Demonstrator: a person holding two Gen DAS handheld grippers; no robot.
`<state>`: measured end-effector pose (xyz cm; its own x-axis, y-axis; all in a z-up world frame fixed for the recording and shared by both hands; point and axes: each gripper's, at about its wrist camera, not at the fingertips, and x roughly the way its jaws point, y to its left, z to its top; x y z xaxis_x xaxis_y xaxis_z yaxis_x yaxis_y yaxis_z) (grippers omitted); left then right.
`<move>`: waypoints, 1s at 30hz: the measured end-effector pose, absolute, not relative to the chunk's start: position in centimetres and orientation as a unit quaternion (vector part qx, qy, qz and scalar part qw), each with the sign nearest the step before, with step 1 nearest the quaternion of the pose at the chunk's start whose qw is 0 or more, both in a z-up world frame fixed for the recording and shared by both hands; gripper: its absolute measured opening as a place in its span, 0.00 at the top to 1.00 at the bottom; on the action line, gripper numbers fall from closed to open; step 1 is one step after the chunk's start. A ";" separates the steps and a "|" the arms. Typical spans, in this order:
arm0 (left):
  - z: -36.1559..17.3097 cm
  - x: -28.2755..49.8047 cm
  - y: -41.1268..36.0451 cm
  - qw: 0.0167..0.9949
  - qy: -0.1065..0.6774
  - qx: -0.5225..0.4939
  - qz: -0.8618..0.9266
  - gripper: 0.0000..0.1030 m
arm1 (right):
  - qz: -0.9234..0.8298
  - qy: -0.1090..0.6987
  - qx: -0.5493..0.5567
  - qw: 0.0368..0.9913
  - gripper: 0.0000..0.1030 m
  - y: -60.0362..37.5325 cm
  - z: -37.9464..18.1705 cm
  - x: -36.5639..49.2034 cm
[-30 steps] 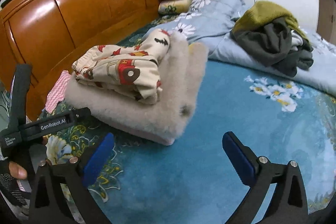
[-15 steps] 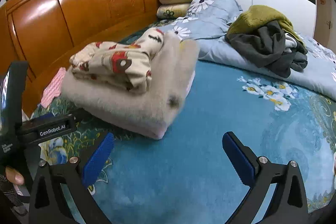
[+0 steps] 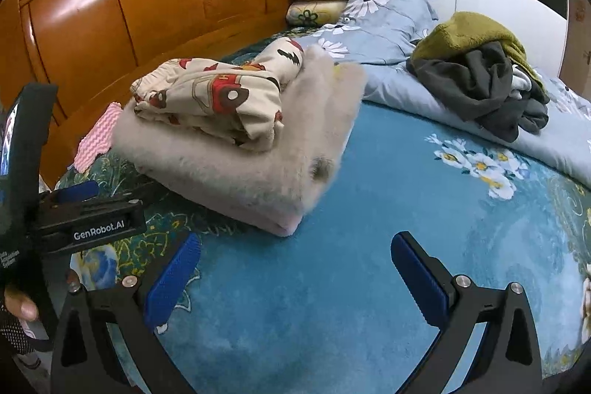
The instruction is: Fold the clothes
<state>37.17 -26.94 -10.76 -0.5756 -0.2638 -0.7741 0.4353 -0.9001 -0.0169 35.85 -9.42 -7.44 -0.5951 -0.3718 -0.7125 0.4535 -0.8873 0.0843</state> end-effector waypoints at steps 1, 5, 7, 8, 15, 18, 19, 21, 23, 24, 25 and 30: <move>-10.8 37.2 -26.9 0.197 0.102 0.416 -0.882 0.00 | -0.891 0.053 0.387 0.231 0.00 -9.4 -7.5 35.8; -11.0 37.3 -26.8 0.194 0.101 0.419 -0.881 0.00 | -0.890 0.060 0.388 0.233 0.00 -9.6 -7.6 35.8; -11.1 37.5 -26.8 0.194 0.104 0.419 -0.881 0.00 | -0.889 0.063 0.389 0.234 0.00 -9.8 -7.6 35.9; -11.2 37.6 -26.8 0.194 0.105 0.419 -0.881 0.00 | -0.889 0.065 0.389 0.235 0.00 -9.9 -7.6 35.8; -11.2 38.2 -27.1 0.198 0.106 0.419 -0.880 0.00 | -0.888 0.073 0.387 0.237 0.00 -10.0 -7.3 36.0; -11.0 38.6 -27.1 0.196 0.110 0.419 -0.879 0.00 | -0.891 0.074 0.381 0.235 0.00 -10.0 -6.8 36.2; -10.9 38.7 -27.2 0.196 0.112 0.420 -0.879 0.00 | -0.892 0.074 0.378 0.234 0.00 -10.0 -6.5 36.2; -10.6 39.2 -27.2 0.194 0.119 0.415 -0.881 0.00 | -0.896 0.066 0.372 0.233 0.00 -9.7 -5.9 36.4; -10.2 39.8 -27.2 0.194 0.120 0.409 -0.884 0.00 | -0.898 0.059 0.369 0.231 0.00 -9.5 -5.3 36.6; -9.9 40.0 -27.1 0.194 0.119 0.406 -0.885 0.00 | -0.899 0.055 0.369 0.229 0.00 -9.4 -5.0 36.7; -9.7 40.3 -27.1 0.194 0.118 0.403 -0.887 0.00 | -0.899 0.051 0.372 0.226 0.00 -9.4 -4.7 36.8; -8.7 41.4 -26.4 0.199 0.105 0.391 -0.892 0.00 | -0.902 0.027 0.376 0.212 0.00 -9.4 -3.0 37.9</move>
